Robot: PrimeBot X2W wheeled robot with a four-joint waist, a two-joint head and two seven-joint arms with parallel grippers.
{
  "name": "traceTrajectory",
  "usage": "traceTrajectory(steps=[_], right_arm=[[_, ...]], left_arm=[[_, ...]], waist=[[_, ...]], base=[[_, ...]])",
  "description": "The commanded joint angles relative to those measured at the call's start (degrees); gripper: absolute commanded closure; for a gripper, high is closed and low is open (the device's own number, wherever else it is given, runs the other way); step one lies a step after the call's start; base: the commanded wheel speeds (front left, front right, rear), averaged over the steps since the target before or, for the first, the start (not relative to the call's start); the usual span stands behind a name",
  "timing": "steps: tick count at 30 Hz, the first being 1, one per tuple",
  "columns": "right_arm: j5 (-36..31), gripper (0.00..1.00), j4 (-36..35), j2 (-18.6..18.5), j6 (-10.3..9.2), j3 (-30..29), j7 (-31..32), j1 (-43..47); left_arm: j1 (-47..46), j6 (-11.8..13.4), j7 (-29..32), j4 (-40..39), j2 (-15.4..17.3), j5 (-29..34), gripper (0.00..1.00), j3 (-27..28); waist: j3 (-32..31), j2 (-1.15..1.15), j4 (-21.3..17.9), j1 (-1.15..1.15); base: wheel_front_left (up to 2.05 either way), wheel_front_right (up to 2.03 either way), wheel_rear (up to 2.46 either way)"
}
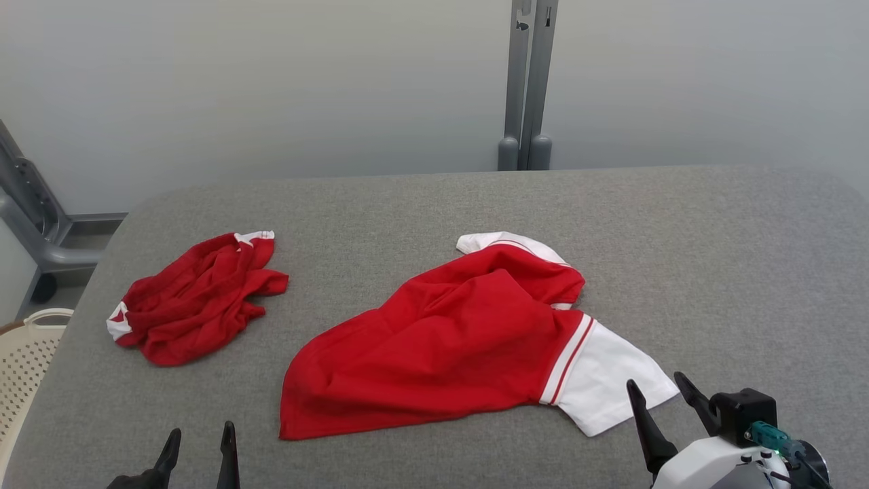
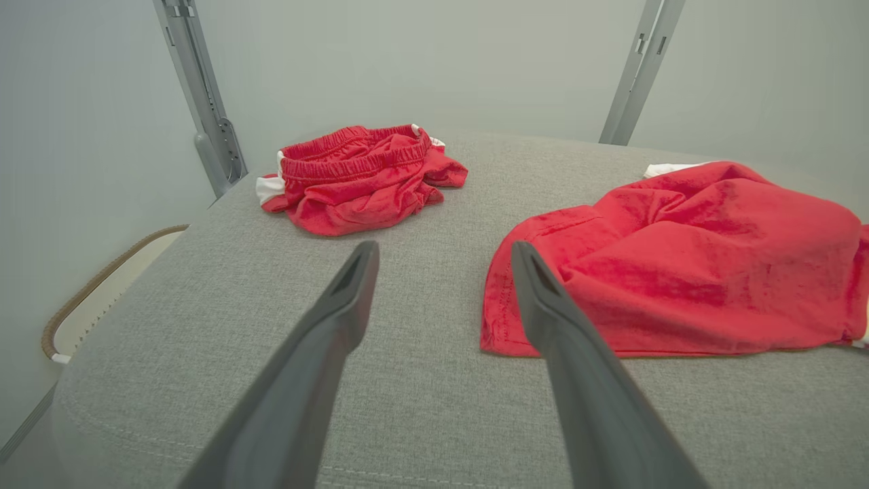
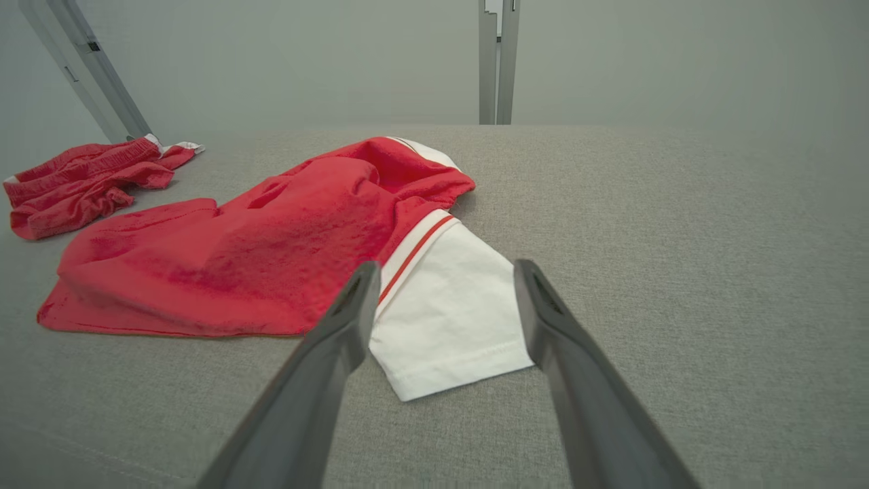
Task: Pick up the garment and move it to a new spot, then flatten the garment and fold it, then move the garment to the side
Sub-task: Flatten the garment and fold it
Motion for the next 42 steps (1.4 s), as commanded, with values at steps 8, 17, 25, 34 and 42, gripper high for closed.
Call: traceTrajectory(steps=[8,17,25,34,42], right_arm=[[-0.62,0.00,-0.66,0.09,0.00,-0.13,0.35,0.48],[-1.09,0.00,-0.55,0.16,0.00,0.13,1.17,-0.98],[-1.29,0.00,1.47,-2.00,0.00,-1.47,10.49,-5.10],[-0.56,0.00,6.39,-10.39,-0.02,0.33,21.58,-12.68],[0.48,0.00,10.81,-13.47,-0.02,4.82,22.59,-18.52]], left_arm=[[0.60,0.51,0.41,-1.00,0.09,-0.48,0.00,-0.28],[-0.10,0.54,1.60,-1.11,-0.03,-1.26,0.00,-0.76],[-3.64,-0.31,7.31,-0.49,0.01,-2.10,0.00,-2.79],[-14.09,-1.71,21.76,5.42,0.05,-1.48,0.00,-8.06],[-19.88,0.28,27.21,10.40,-1.27,-0.94,0.00,-9.18]], waist=[[0.37,0.00,-0.01,0.00],[1.13,0.00,-0.41,0.00],[3.00,0.00,-0.55,0.00],[8.41,0.00,0.47,0.00],[13.91,0.00,-0.25,0.00]], base=[[0.00,0.00,0.00],[0.00,0.00,0.00],[0.00,0.00,0.00],[0.00,0.00,0.00],[0.00,0.00,0.00]])
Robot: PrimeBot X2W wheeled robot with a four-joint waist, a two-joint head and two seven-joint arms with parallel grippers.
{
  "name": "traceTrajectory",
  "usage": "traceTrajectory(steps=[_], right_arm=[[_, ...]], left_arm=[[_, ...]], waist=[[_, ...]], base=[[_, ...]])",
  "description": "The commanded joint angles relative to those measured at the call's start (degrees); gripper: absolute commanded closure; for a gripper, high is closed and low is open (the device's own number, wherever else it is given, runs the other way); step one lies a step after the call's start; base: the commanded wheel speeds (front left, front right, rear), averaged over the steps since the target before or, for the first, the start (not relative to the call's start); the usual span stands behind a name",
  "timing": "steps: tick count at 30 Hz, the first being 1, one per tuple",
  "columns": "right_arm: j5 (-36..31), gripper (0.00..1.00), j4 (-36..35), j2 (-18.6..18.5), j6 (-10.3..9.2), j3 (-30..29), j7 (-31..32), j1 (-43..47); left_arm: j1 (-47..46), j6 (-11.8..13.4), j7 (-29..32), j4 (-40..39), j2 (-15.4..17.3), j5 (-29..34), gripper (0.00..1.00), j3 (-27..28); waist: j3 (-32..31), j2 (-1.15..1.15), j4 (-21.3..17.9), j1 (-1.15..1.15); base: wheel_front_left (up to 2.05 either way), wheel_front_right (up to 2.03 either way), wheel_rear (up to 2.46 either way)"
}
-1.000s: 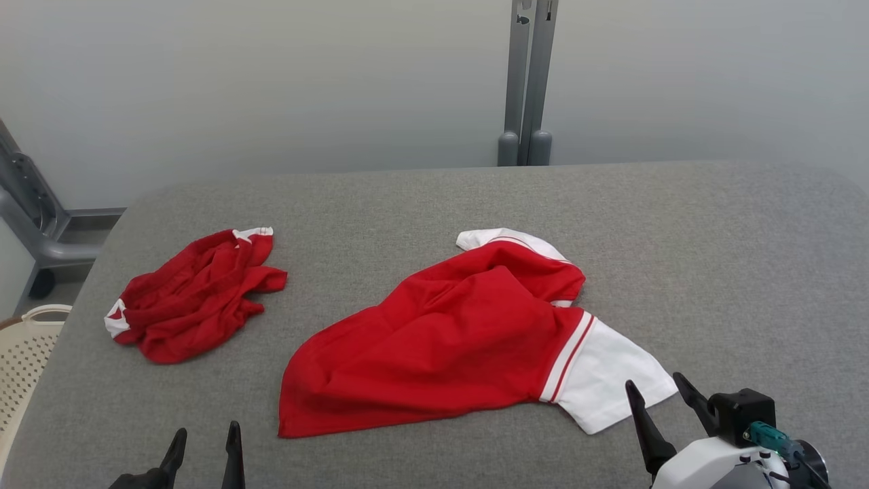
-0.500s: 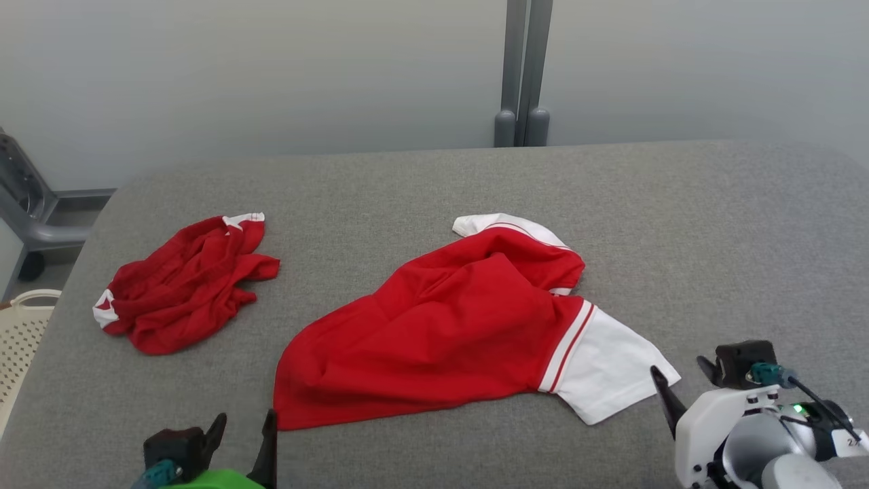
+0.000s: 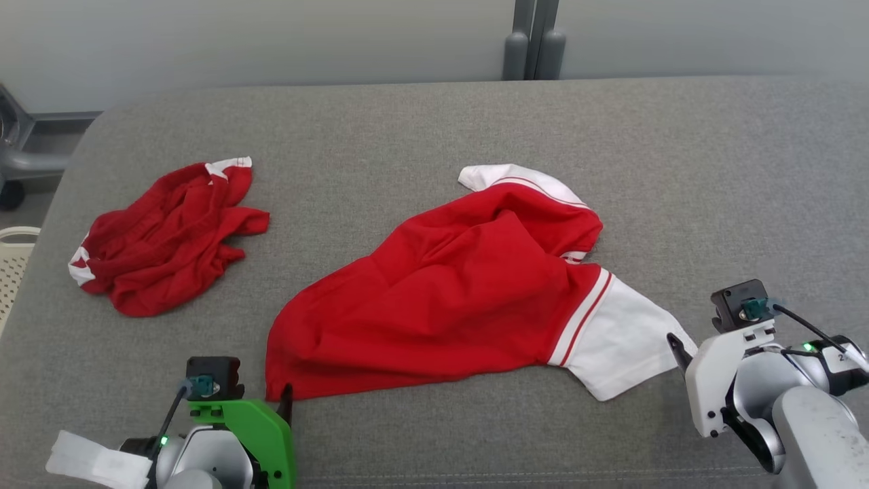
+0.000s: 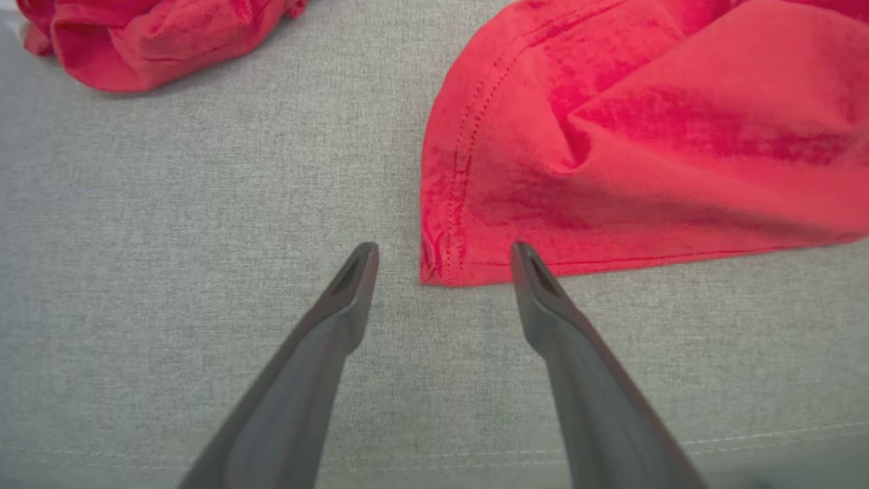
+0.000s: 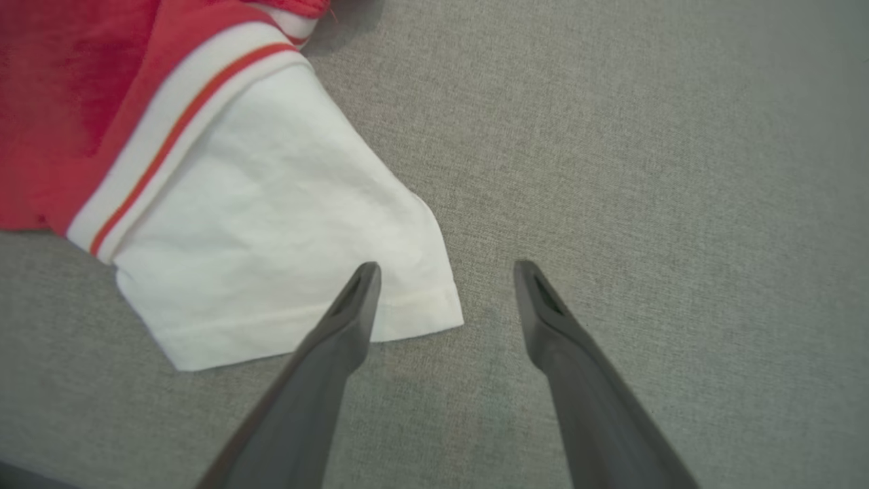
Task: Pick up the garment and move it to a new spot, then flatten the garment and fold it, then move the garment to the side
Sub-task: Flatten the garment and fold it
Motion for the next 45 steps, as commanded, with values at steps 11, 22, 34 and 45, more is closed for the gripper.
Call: traceTrajectory(steps=[11,22,34,45], right_arm=[[1.22,0.00,5.47,-0.81,-0.06,2.90,-1.81,-4.55],[2.40,0.00,8.93,0.35,-0.06,2.92,-1.04,-4.98],[4.62,1.00,8.00,2.80,-0.08,0.62,-5.01,-6.42],[11.35,1.00,2.24,7.12,-0.07,-4.52,-9.99,-8.74]], left_arm=[[-3.66,1.29,1.58,3.56,-0.84,-0.43,0.06,-0.05],[-3.43,1.81,2.37,4.33,-0.61,-1.36,0.50,-0.02],[-4.94,0.57,-0.99,2.44,-1.97,-3.65,1.00,1.39],[-5.93,-1.57,-4.60,-3.15,-7.37,-14.48,1.00,8.74]], waist=[[5.57,0.00,-1.15,0.00],[6.33,0.00,-1.47,0.00],[6.43,0.00,-1.39,0.00],[1.75,0.00,-2.50,0.00]], base=[[0.00,0.00,0.00],[0.00,0.00,0.00],[0.00,0.00,0.00],[0.00,0.00,0.00]])
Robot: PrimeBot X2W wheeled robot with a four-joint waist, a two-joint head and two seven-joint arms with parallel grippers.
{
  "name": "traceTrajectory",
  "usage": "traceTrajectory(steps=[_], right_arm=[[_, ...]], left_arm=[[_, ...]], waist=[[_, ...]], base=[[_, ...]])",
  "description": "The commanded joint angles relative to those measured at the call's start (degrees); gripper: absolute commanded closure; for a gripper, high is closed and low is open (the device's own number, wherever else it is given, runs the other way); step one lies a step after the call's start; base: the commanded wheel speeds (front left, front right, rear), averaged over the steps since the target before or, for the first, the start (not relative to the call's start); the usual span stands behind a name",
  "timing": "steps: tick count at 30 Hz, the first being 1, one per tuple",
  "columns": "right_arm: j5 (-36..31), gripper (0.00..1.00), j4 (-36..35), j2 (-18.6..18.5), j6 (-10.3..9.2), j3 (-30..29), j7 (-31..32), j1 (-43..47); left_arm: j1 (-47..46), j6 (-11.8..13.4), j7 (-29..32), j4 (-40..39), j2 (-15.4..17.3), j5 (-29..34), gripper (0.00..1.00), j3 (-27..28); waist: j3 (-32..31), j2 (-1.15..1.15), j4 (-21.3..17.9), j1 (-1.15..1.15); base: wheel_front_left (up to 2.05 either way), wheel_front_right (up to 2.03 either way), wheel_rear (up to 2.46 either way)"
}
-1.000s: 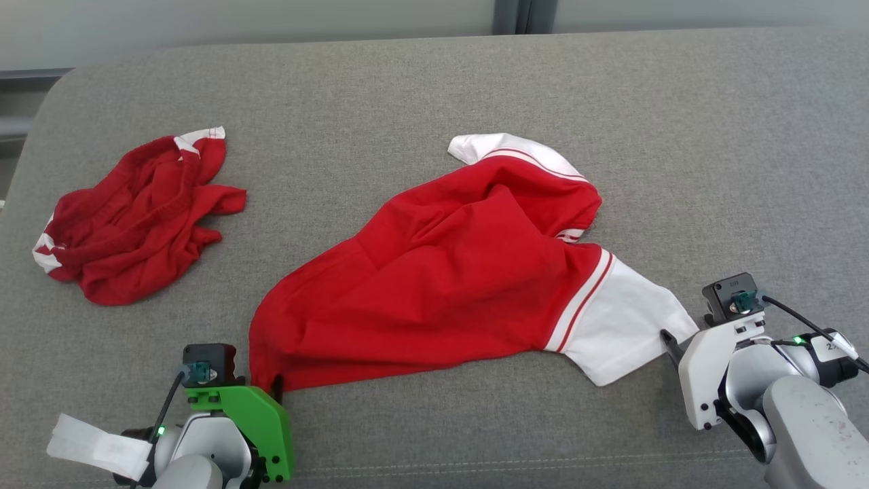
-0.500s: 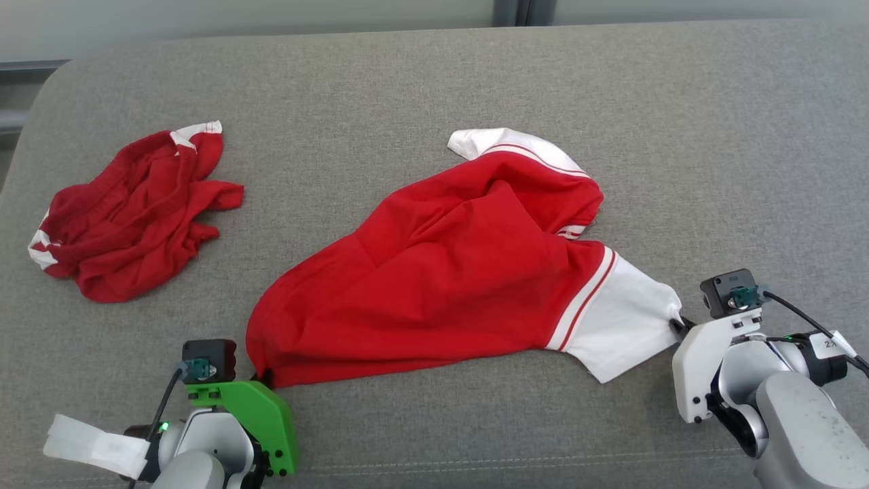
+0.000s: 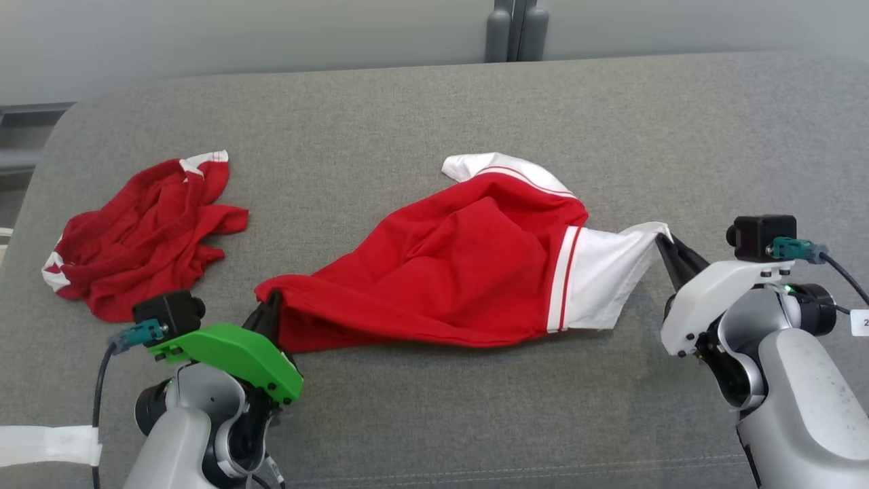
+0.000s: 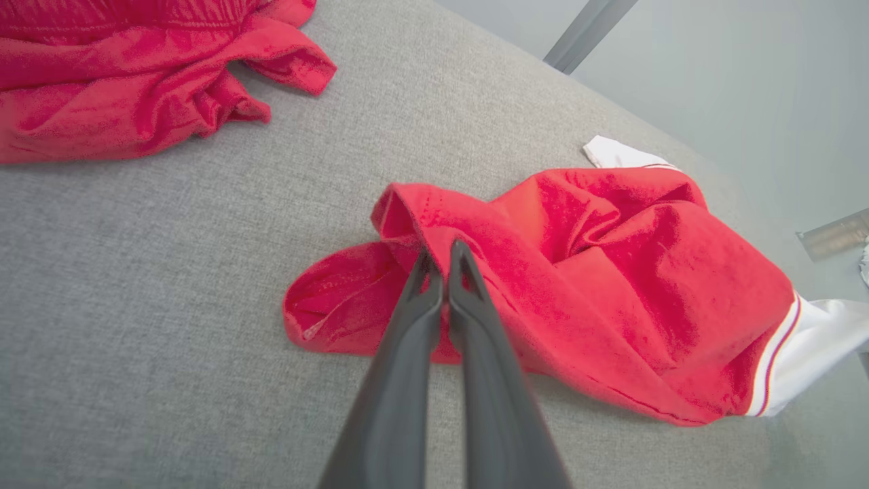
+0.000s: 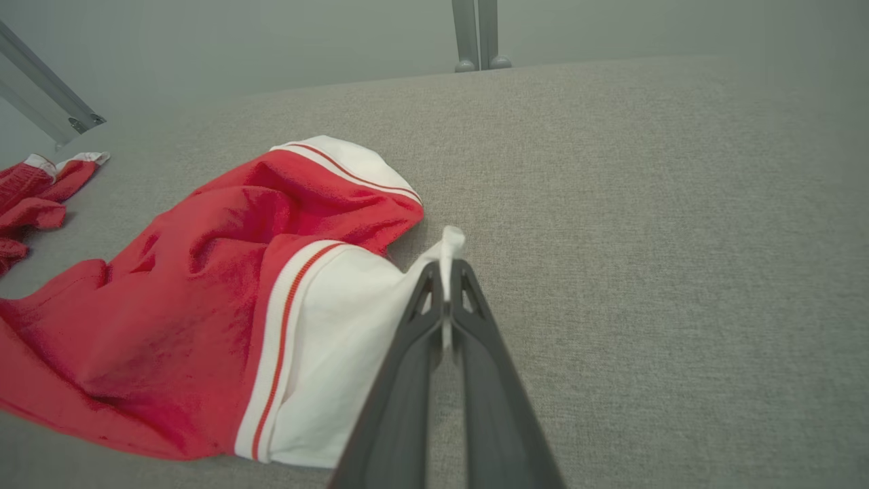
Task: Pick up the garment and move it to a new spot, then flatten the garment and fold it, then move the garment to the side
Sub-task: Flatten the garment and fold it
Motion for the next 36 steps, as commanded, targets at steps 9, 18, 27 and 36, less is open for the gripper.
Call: traceTrajectory(steps=[9,18,27,36], right_arm=[[-1.23,1.00,-3.66,-1.51,-0.04,0.16,2.23,-5.97],[-0.89,1.00,-2.94,-3.66,-0.05,5.85,3.04,-16.85],[1.61,1.00,2.07,-5.21,-0.07,15.44,2.28,-27.43],[-1.18,1.00,8.89,-8.30,-0.07,21.39,-3.94,-48.94]], left_arm=[[-9.79,-0.31,-1.83,0.46,-2.67,-4.25,1.00,3.75],[-22.44,-0.89,-4.59,4.19,-2.33,-4.00,1.00,6.04],[-34.49,-2.37,-7.02,8.34,-1.45,-2.97,1.00,6.64],[-54.46,-6.08,-5.80,11.42,2.13,1.38,1.00,3.95]], waist=[[-5.61,0.00,-2.00,0.00],[-3.27,0.00,-4.73,0.00],[6.83,0.00,-6.81,0.00],[20.75,0.00,-7.71,0.00]], base=[[0.00,0.00,0.00],[0.00,0.00,0.00],[0.00,0.00,0.00],[0.00,0.00,0.00]])
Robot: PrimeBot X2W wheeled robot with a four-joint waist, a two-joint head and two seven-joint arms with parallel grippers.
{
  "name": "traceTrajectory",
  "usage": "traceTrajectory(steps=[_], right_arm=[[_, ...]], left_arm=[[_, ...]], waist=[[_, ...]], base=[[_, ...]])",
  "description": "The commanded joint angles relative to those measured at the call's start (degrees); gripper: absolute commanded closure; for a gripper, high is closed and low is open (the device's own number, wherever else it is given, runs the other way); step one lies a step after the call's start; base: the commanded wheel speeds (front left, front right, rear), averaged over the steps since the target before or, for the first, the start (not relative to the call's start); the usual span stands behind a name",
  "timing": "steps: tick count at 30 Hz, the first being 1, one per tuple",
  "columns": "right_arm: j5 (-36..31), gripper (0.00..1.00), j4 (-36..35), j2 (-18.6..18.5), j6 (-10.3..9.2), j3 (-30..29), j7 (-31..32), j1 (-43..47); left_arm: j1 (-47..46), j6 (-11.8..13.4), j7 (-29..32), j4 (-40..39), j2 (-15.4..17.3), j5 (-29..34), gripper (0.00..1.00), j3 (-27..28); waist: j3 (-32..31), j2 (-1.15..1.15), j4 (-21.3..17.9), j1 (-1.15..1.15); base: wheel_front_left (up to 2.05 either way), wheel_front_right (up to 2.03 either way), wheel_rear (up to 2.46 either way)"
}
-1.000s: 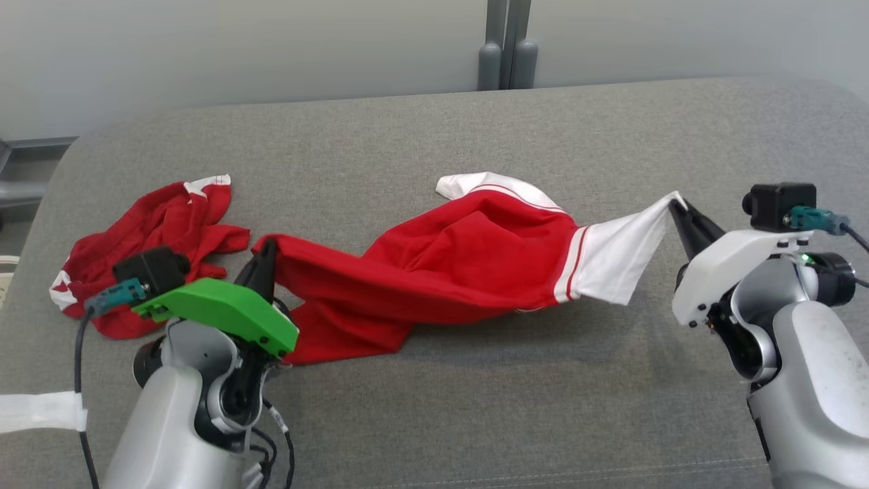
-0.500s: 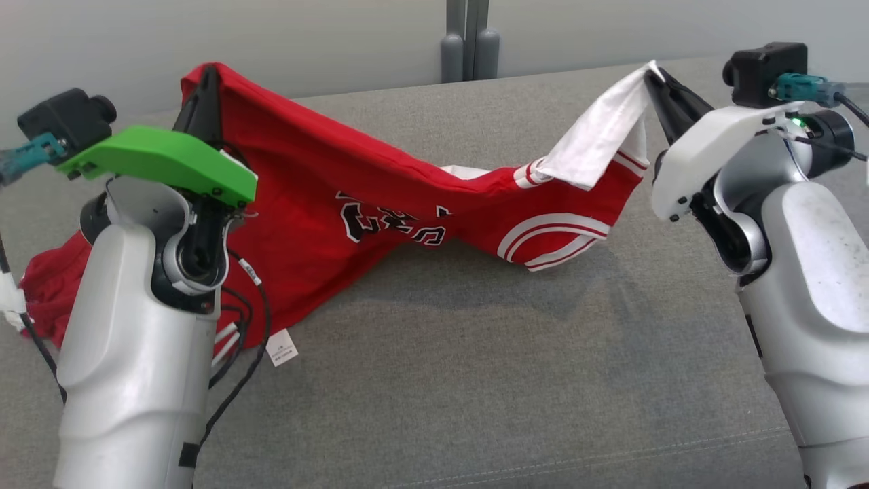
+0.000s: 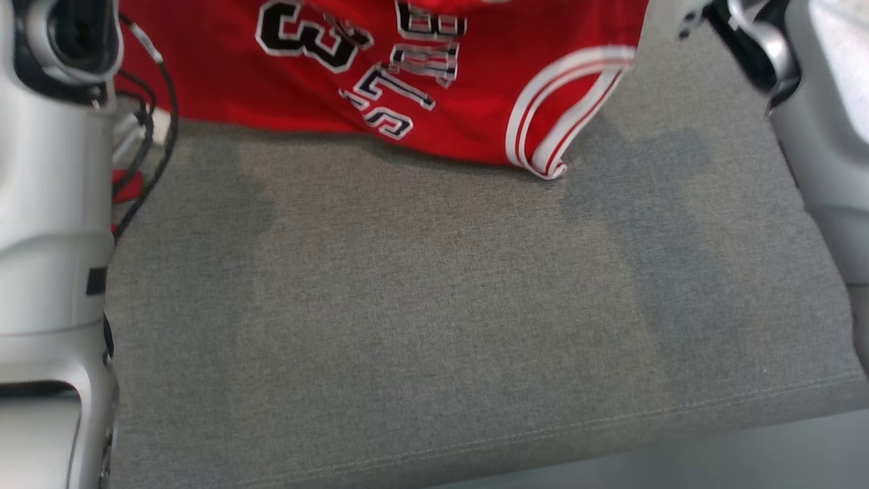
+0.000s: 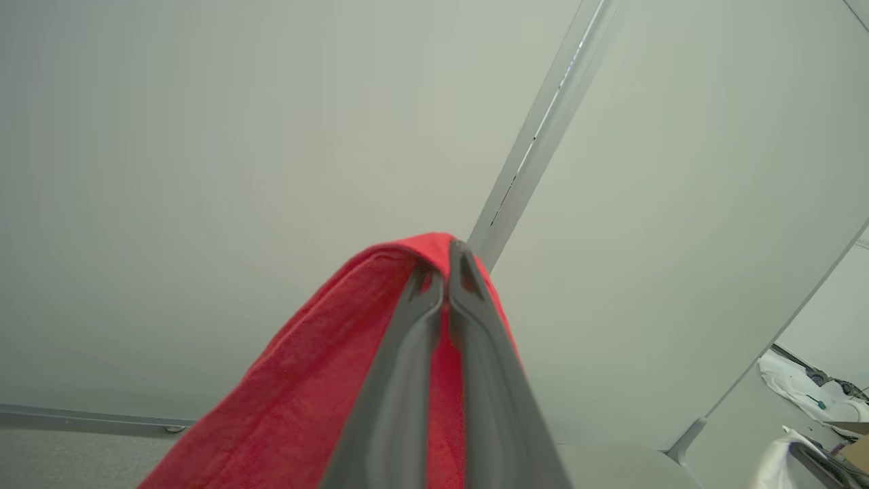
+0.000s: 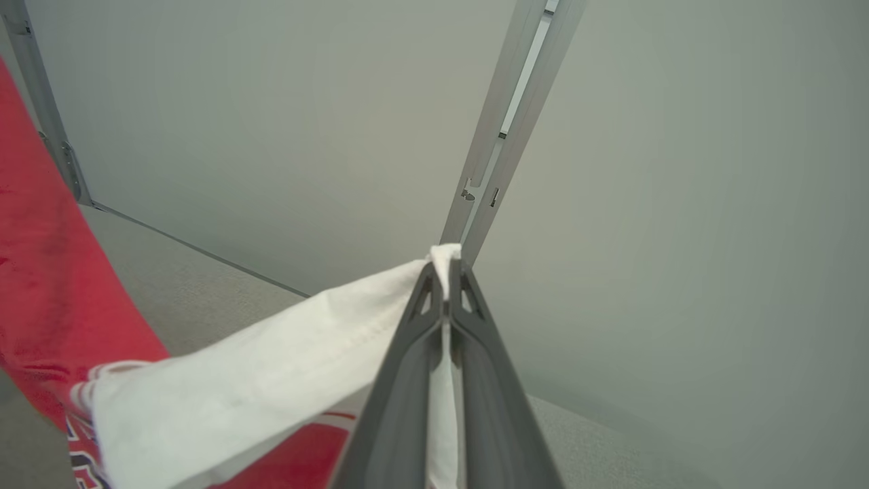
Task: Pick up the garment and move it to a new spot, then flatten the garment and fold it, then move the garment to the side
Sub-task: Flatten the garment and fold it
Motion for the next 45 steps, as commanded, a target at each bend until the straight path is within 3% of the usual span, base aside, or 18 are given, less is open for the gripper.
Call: traceTrajectory(steps=[1,10,14,21,28,32,36,45], right_arm=[[-1.55,1.00,1.91,-0.52,-0.06,0.30,-2.20,-5.80],[-11.10,1.00,9.94,-0.34,-0.07,-1.47,-11.20,-22.86],[-16.87,1.00,13.02,0.18,-0.07,-5.90,-16.00,-28.61],[-28.37,1.00,14.16,2.13,-0.07,-18.12,-24.19,-35.26],[-34.44,1.00,13.07,4.16,-0.07,-24.20,-25.93,-35.98],[-34.35,1.00,15.97,4.35,-0.07,-21.39,-25.95,-31.39],[-32.25,1.00,18.31,3.12,-0.08,-14.55,-25.99,-26.67],[-18.29,1.00,16.31,-1.28,-0.08,2.31,-21.11,-12.31]], left_arm=[[-5.46,-0.97,0.02,0.61,0.56,0.78,1.00,-0.11],[-21.03,-2.41,-2.34,4.36,1.45,2.26,1.00,0.50],[-26.42,-3.17,-5.67,5.85,1.53,3.45,1.00,0.41],[-31.49,-5.11,-16.75,7.63,0.77,4.25,1.00,2.40],[-31.31,-6.97,-18.57,9.93,-0.37,2.76,1.00,2.74],[-27.06,-7.75,-16.62,11.94,0.48,2.64,1.00,1.02],[-21.98,-8.56,-15.40,12.32,1.65,2.35,1.00,-0.63],[-2.99,-8.52,-11.49,9.67,2.84,-0.20,1.00,-3.07]], waist=[[10.69,0.00,-1.31,0.00],[15.53,0.00,-1.64,0.00],[16.15,0.00,-1.57,0.00],[14.82,0.00,-1.32,0.00],[15.37,0.00,-1.24,0.00],[16.43,0.00,-1.23,0.00],[16.29,0.00,-1.08,0.00],[10.25,0.00,0.50,0.00]], base=[[0.00,0.00,0.00],[0.00,0.00,0.00],[0.00,0.00,0.00],[0.00,0.00,0.00],[0.00,0.00,0.00],[0.00,0.00,0.00],[0.00,0.00,0.00],[0.00,0.00,0.00]])
